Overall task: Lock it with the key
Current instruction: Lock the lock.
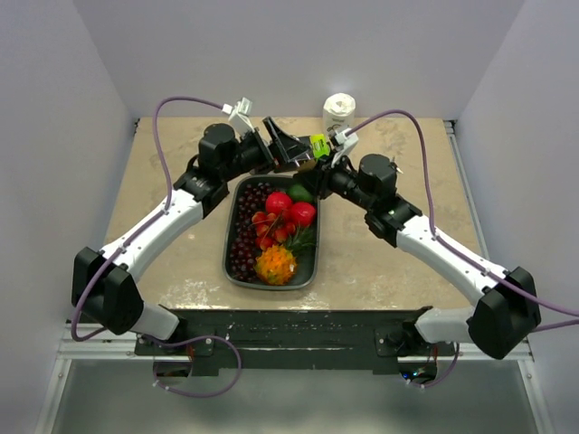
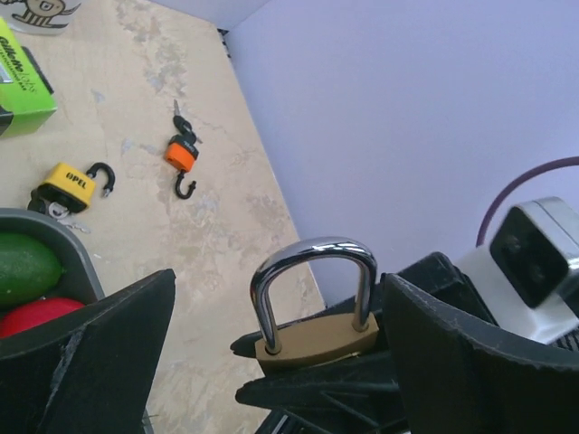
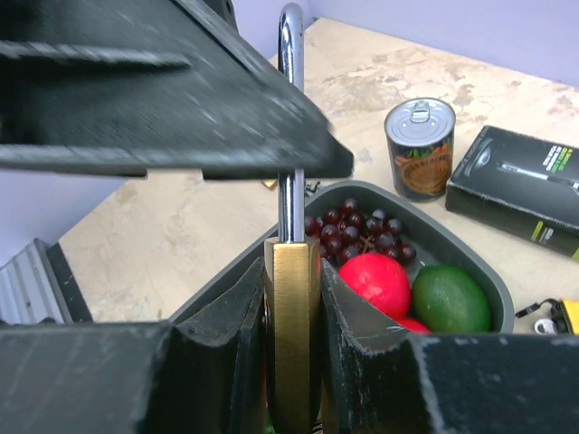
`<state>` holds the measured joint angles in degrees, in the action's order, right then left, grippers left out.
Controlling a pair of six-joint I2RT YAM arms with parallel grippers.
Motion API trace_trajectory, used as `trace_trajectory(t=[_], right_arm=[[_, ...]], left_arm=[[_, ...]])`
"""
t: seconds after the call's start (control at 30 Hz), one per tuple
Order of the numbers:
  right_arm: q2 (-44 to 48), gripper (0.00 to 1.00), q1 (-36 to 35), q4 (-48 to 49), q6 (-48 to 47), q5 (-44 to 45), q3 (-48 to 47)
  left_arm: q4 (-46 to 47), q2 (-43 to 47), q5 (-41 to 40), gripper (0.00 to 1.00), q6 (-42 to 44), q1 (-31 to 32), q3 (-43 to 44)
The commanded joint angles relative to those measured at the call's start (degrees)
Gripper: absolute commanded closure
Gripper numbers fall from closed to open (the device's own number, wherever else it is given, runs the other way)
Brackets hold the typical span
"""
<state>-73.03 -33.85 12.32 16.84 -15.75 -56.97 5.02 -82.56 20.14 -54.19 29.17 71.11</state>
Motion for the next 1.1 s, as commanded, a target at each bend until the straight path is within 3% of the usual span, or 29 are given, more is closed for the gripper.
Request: trace_trajectory(t=[0.0, 0.13, 0.27, 0.43, 0.53, 0.57, 0.63, 0.67, 0.73, 0.83, 0.9, 1.07], right_arm=[[-0.7, 1.00, -2.8, 8.2, -2.7, 5.8, -5.6], [-3.1, 1.00, -5.7, 7.7, -4.6, 9.9, -7.2], [-4.5, 1.00, -7.5, 7.1, -4.4, 15.0, -8.9], [-5.7, 1.00, -10.0, 6.8, -5.1, 18.8, -10.3], [-6.7, 1.00, -10.2, 6.8, -3.9, 17.4, -10.6], [-7.1, 1.00, -10.2, 6.8, -3.8, 16.7, -10.9], [-7.3, 0.88, -10.3, 6.4, -3.0, 15.9, -11.0], [-7.2, 0.75, -10.3, 6.0, -3.1, 15.9, -11.1], [-6.9, 0.65, -10.1, 4.8, -3.0, 13.8, -10.8], [-5.6, 0.42, -9.8, 2.9, -3.2, 14.0, -10.1], [-4.7, 0.34, -9.4, 1.9, -3.7, 12.7, -9.2], [-4.3, 0.34, -8.8, 0.3, -5.1, 8.5, -8.1]], left_arm=[[-0.2, -0.8, -2.6, 0.01, -2.5, 0.6, 1.9], [-1.1, -1.0, -4.0, 0.08, -2.4, 0.8, 2.5], [-3.1, -0.9, -5.6, 0.26, -2.8, 0.9, 2.5], [-4.9, -0.1, -6.4, 0.40, -2.8, 1.0, 2.4], [-4.7, 0.6, -6.8, 0.64, -1.4, 0.8, 2.1], [-4.3, 0.8, -6.7, 0.83, -1.2, 0.6, 1.8], [-3.3, 1.4, -6.0, 1.00, -0.7, -0.4, 1.8], [-2.7, 1.5, -4.6, 1.00, -0.4, -1.0, 1.8], [-1.9, 2.0, -3.3, 1.00, 0.3, -3.1, 2.0], [-1.1, 3.1, -1.8, 1.00, 2.0, -5.8, 2.8], [-0.7, 3.9, -0.8, 1.00, 3.0, -6.7, 3.3], [-0.4, 5.3, 1.6, 1.00, 3.4, -8.0, 2.7]])
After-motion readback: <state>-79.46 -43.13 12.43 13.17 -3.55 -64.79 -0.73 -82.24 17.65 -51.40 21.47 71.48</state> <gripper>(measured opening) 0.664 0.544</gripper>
